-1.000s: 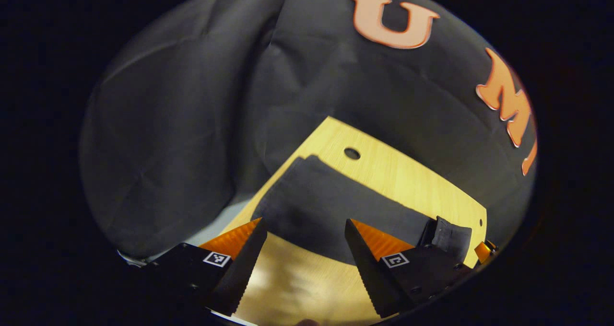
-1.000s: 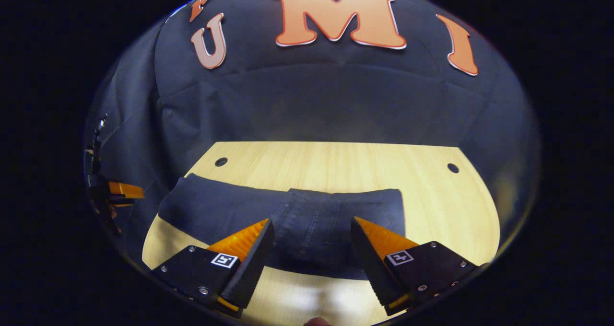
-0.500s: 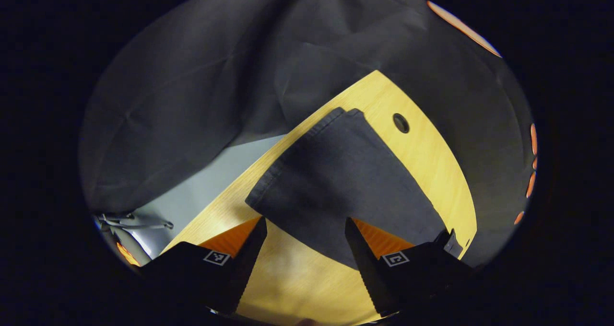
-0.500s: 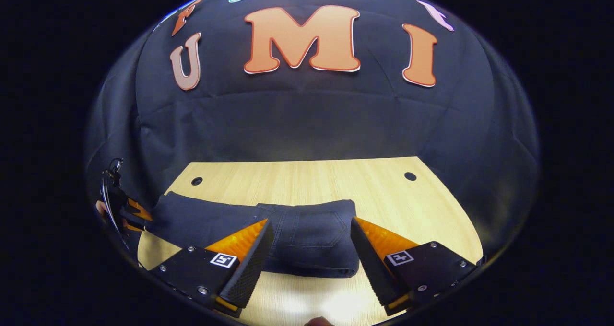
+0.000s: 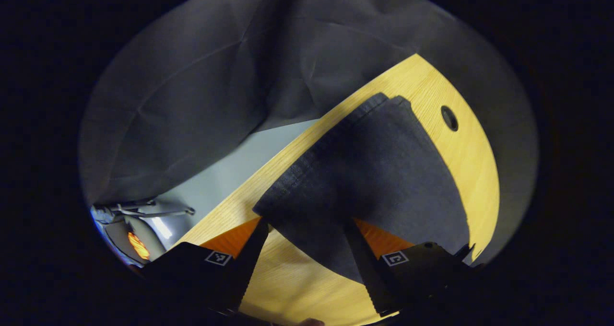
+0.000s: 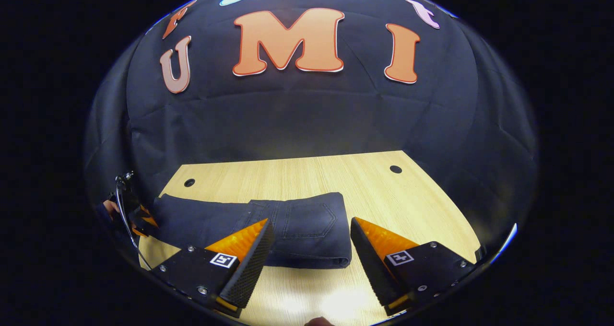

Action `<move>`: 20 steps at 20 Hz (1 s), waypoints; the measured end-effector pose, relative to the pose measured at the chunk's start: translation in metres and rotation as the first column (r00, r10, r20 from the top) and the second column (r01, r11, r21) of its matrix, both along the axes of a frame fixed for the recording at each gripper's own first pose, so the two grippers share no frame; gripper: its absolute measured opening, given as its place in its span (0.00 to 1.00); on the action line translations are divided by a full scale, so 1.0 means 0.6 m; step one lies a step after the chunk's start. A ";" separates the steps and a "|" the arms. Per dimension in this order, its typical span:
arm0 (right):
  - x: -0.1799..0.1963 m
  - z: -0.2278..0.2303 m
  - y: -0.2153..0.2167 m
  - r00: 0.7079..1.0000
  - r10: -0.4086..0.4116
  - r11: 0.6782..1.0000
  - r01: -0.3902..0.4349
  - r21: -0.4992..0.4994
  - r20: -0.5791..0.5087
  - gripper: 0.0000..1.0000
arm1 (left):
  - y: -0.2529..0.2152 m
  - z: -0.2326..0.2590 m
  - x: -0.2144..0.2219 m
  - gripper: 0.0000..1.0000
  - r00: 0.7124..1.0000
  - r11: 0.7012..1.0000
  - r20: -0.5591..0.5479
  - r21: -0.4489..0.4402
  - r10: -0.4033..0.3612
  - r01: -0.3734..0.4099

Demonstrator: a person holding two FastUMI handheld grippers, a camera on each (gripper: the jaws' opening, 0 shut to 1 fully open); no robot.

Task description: Grasp the waist and the cuffs of the jeans and fold them to make the two legs overlap; first hold the waist and fold one-third of the jeans toward the cuffs, then hold the cuffs and fold the remaining one-third in the same direction to finish folding.

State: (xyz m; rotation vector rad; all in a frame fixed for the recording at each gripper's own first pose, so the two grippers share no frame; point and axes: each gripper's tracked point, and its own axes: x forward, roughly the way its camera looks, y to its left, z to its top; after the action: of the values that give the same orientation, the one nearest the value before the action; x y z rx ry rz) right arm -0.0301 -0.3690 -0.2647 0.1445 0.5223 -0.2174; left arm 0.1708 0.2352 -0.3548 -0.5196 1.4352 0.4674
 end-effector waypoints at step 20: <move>0.022 0.016 -0.016 0.995 0.096 0.995 -0.096 -0.004 0.006 0.97 | -0.066 0.184 0.073 0.03 0.848 0.985 0.529 -0.147 0.002 0.089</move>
State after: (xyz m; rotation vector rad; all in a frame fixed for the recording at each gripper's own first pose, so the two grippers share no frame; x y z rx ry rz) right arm -0.0171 -0.3784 -0.2552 0.1165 0.5218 -0.1244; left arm 0.2147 0.1957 -0.2444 -0.6880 0.9500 0.1433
